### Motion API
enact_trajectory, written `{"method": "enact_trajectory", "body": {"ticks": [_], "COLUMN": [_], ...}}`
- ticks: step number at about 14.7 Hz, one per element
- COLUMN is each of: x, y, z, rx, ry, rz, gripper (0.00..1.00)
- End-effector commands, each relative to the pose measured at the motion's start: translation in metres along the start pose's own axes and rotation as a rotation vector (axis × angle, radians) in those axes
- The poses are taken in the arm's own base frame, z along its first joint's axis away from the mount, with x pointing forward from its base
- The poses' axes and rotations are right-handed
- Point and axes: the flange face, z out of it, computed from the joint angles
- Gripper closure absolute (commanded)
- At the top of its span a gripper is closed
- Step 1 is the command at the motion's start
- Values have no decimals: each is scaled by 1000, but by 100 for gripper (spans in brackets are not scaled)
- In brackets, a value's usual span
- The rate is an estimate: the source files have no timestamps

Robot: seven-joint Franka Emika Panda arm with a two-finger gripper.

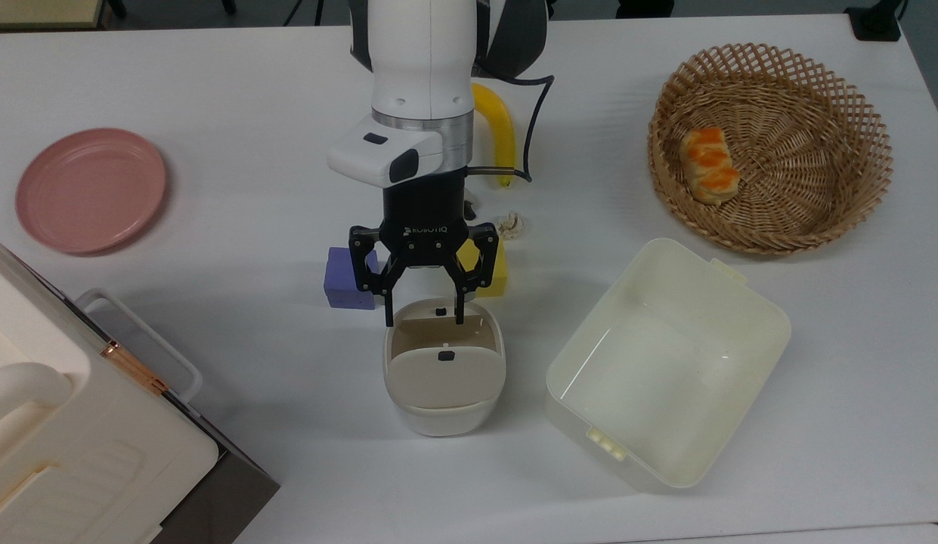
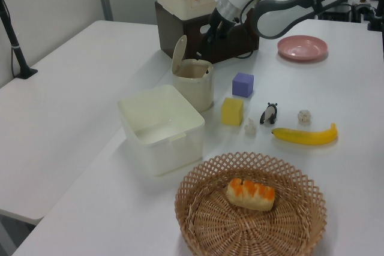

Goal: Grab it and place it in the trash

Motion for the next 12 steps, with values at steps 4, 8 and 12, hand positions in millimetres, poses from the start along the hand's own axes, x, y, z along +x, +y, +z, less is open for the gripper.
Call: {"method": "enact_trajectory", "body": {"ticks": [4, 8, 12], "x": [3, -5, -25], "y": [6, 16, 30], "z": [-47, -91, -145], "rx": [-28, -53, -80], "ry": [-117, -259, -467], "rz": [18, 28, 44], "gripper": [23, 19, 0]}}
